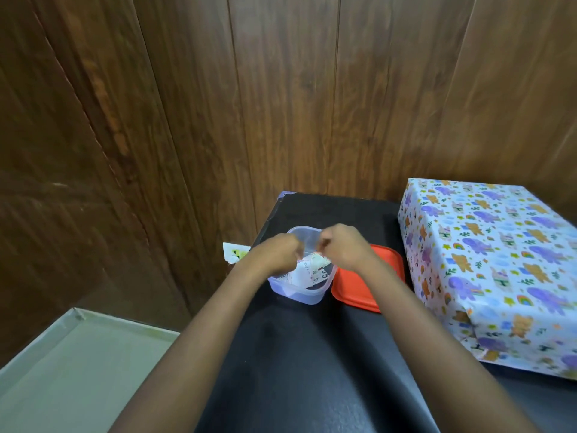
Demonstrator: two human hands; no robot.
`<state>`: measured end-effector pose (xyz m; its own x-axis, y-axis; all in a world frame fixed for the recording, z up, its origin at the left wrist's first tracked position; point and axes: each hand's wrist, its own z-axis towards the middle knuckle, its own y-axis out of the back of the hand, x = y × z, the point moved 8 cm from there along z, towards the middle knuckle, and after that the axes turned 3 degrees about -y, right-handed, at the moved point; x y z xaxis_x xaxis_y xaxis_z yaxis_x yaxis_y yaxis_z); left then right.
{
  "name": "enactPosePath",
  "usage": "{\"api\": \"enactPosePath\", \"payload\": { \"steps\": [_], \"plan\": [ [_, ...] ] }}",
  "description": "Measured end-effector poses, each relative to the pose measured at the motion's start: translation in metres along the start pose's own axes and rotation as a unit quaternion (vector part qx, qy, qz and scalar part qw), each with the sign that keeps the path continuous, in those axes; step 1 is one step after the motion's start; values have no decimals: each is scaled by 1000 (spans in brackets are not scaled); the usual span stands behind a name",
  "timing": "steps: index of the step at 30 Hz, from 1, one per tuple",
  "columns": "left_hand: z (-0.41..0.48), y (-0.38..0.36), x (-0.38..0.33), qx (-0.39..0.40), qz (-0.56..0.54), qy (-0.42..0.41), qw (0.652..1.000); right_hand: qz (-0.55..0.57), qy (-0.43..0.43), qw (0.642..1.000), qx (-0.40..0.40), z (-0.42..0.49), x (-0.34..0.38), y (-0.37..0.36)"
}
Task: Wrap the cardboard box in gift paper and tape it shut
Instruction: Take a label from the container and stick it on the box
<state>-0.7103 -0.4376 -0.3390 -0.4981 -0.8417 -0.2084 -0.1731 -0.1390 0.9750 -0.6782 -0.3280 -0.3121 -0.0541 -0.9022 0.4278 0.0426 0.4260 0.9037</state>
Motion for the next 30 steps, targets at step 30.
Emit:
{"api": "enactPosePath", "payload": {
  "steps": [30],
  "plan": [
    [-15, -16, -27, 68, 52, 10, 996, -57, 63, 990, 109, 34, 7, -17]
  ]
}}
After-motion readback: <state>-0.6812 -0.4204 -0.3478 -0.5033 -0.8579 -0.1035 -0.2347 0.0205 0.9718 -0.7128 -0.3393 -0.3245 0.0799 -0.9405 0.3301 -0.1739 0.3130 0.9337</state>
